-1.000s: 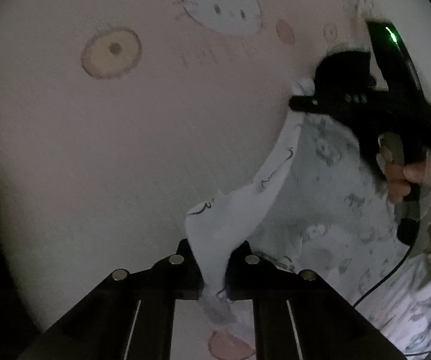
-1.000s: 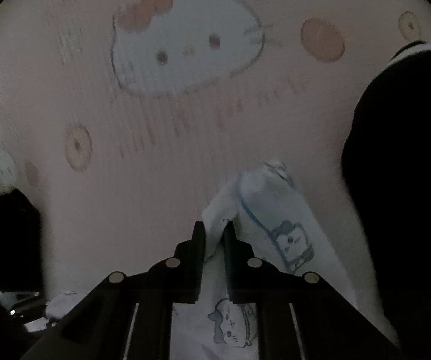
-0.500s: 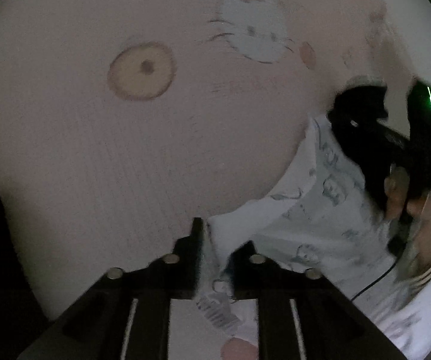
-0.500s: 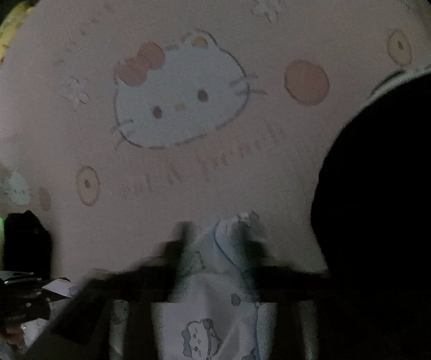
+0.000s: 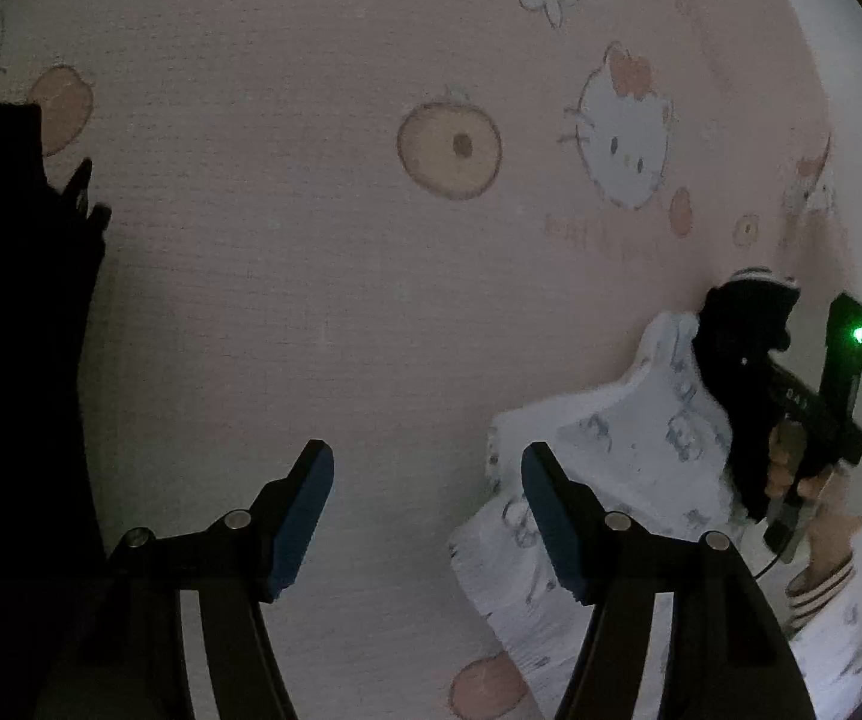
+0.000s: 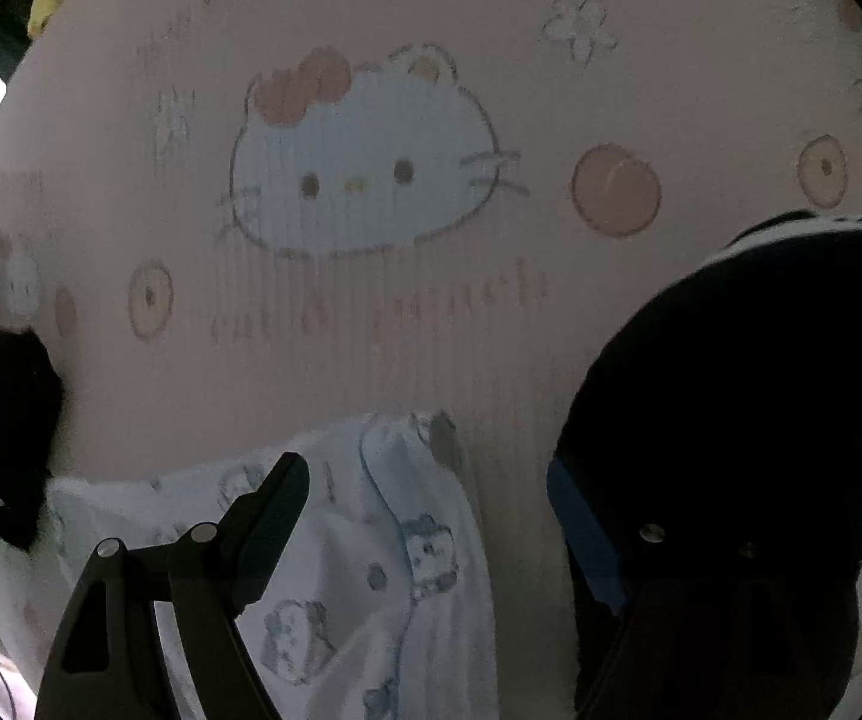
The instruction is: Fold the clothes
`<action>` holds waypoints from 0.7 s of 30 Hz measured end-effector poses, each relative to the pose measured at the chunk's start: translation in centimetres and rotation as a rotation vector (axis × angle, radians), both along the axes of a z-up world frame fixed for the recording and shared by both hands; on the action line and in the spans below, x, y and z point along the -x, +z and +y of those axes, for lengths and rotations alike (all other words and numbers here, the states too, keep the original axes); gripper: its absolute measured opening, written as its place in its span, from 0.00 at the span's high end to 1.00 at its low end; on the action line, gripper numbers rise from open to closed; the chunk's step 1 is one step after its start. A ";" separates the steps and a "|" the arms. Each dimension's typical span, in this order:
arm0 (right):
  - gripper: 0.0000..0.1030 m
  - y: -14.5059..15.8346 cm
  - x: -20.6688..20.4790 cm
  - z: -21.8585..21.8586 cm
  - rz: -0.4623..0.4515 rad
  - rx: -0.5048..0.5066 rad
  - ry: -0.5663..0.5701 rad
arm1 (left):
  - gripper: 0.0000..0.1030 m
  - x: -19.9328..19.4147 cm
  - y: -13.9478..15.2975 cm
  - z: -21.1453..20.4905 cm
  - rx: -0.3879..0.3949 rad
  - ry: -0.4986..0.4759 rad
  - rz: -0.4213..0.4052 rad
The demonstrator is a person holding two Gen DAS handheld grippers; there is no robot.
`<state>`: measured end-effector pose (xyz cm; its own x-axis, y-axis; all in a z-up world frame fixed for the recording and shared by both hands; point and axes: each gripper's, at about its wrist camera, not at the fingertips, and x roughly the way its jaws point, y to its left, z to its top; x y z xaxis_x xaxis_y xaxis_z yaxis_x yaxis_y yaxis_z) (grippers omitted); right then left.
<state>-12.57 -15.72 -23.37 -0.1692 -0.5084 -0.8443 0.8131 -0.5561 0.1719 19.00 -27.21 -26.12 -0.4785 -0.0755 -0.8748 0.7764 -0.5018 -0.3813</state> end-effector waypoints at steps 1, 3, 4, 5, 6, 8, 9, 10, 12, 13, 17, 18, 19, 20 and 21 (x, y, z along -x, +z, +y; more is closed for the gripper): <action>0.21 -0.2 -0.1 0.0 0.012 -0.006 0.012 | 0.39 0.0 -0.5 0.4 -0.016 -0.012 0.010; 0.21 -0.6 -0.2 0.1 0.022 -0.013 0.019 | 0.39 0.4 -1.6 1.3 -0.055 -0.032 0.012; 0.21 -0.7 -0.2 0.2 0.019 -0.014 0.021 | 0.39 0.5 -2.2 1.6 -0.076 -0.034 0.000; 0.21 -0.9 -0.2 0.2 0.017 -0.015 0.022 | 0.39 0.5 -2.8 1.7 -0.107 -0.022 0.008; 0.21 -1.0 -0.3 0.2 0.016 -0.017 0.024 | 0.39 0.5 -3.3 1.8 -0.138 -0.007 0.019; 0.21 -1.3 -0.3 0.0 0.022 -0.024 0.028 | 0.39 0.2 -4.0 1.8 -0.191 0.035 0.050; 0.21 -1.4 -0.4 -0.1 0.027 -0.029 0.033 | 0.39 -0.1 -4.0 1.8 -0.198 0.063 0.068; 0.21 -1.5 -0.6 -0.1 0.031 -0.033 0.036 | 0.39 -0.4 -4.0 1.8 -0.204 0.091 0.087; 0.24 -1.5 -0.9 -0.1 0.040 -0.038 0.043 | 0.39 -0.8 -3.9 2.0 -0.227 0.132 0.133; 0.28 -1.4 -1.0 -0.1 0.047 -0.037 0.049 | 0.39 -1.0 -3.8 2.0 -0.239 0.152 0.156; 0.29 -1.2 -1.8 -0.2 0.099 -0.043 0.075 | 0.39 -0.2 -3.5 3.4 -0.209 0.174 0.173; 0.29 -1.1 -1.9 -0.1 0.109 -0.030 0.078 | 0.39 0.2 -3.5 3.8 -0.198 0.172 0.168; 0.29 -1.0 -2.1 0.1 0.122 -0.013 0.076 | 0.39 0.5 -3.5 4.1 -0.187 0.170 0.161; 0.29 -0.9 -2.3 0.2 0.132 0.000 0.078 | 0.39 0.8 -3.6 4.4 -0.176 0.167 0.154; 0.29 -0.8 -2.4 0.2 0.141 0.011 0.081 | 0.41 1.1 -3.7 4.7 -0.172 0.167 0.148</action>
